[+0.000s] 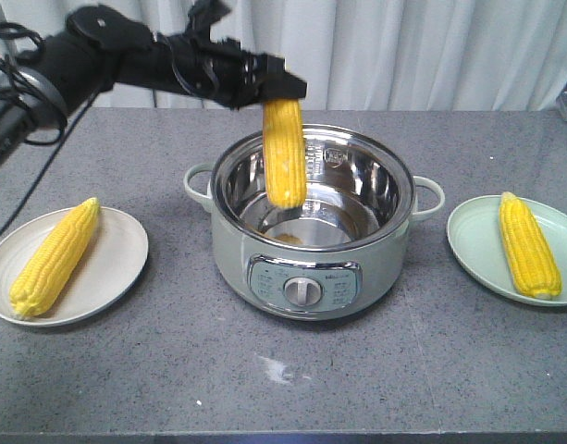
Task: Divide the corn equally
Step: 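Lift the last cob out of the pot with the left gripper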
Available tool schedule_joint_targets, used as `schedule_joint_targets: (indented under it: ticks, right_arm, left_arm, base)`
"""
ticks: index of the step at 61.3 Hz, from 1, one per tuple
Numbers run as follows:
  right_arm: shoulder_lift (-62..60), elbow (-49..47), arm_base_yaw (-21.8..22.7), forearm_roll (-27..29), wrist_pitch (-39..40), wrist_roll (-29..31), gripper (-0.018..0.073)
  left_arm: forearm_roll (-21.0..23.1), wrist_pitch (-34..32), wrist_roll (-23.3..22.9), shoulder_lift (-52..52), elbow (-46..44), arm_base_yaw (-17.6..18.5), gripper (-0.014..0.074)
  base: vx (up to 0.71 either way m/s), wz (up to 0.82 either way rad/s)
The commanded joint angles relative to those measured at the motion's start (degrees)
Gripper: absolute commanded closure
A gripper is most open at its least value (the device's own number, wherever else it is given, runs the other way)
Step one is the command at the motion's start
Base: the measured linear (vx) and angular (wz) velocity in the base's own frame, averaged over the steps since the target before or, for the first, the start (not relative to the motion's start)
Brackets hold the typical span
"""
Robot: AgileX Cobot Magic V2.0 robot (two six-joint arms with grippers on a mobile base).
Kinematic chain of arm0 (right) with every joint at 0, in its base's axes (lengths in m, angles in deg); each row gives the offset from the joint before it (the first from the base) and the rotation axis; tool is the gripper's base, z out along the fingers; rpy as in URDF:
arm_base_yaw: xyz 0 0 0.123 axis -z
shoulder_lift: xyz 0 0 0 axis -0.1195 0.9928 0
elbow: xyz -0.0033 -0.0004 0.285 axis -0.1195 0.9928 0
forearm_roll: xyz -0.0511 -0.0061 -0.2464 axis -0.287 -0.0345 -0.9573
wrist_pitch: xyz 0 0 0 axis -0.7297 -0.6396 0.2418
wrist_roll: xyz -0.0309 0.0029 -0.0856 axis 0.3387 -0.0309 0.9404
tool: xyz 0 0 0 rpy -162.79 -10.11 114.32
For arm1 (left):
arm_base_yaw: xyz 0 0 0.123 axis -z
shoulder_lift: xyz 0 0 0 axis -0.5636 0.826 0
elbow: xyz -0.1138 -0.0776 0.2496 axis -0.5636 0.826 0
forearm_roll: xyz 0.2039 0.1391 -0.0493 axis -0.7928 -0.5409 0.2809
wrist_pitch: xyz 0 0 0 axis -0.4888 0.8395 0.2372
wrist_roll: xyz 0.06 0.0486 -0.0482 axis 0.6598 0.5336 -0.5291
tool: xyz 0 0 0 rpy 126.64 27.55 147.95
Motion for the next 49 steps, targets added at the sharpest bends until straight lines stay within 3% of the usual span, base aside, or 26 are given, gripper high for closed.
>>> schedule_joint_targets:
  ticks: [1,6,15,22,29,34,40,49]
  right_arm:
    - [-1.02,-0.9,0.2,-0.39,2.48,-0.1,0.0564]
    - [-1.02,-0.9,0.2,-0.39,2.36,-0.1,0.0564]
    - [-1.02,-0.9,0.2,-0.39,2.3,-0.1,0.0564]
    - [-1.02,-0.9,0.2,-0.39,2.3,-0.1,0.0564]
    - [-1.02,-0.9,0.2,0.53,2.29,-0.41,0.0564]
    - [-1.02,-0.9,0.2,2.36,2.29,-0.55,0.0564]
    - [-1.02,-0.9,0.2,5.28,2.29,-0.54,0.0564]
    - [-0.68,-0.9,0.2,7.98,2.3,-0.49,0.0564]
  left_arm:
    - [3.22,0.34,-0.38,-6.94,-4.92,0.07,0.0605]
    - [2.86,1.9,-0.88,-8.91,-7.53,0.07,0.0605]
    - [1.19,5.16,-5.73,-12.66,-9.79,0.07,0.0605]
    - [-4.09,9.31,-10.81,-15.62,-10.11,0.07,0.0605]
    - [-12.42,15.38,-14.6,-18.71,-10.11,0.07,0.0605]
    - [-17.04,15.38,-19.22,-20.97,-10.05,0.07,0.0605]
    - [-19.76,15.38,-21.88,-23.55,-10.05,0.07,0.0605]
    - [-20.16,15.38,-21.89,-26.72,-10.05,0.07,0.0604]
  base:
    - [0.0,0.0]
    - [0.0,0.0]
    - [0.0,0.0]
    - [0.0,0.0]
    - [0.0,0.0]
    - [0.0,0.0]
    - [0.0,0.0]
    - [0.0,0.0]
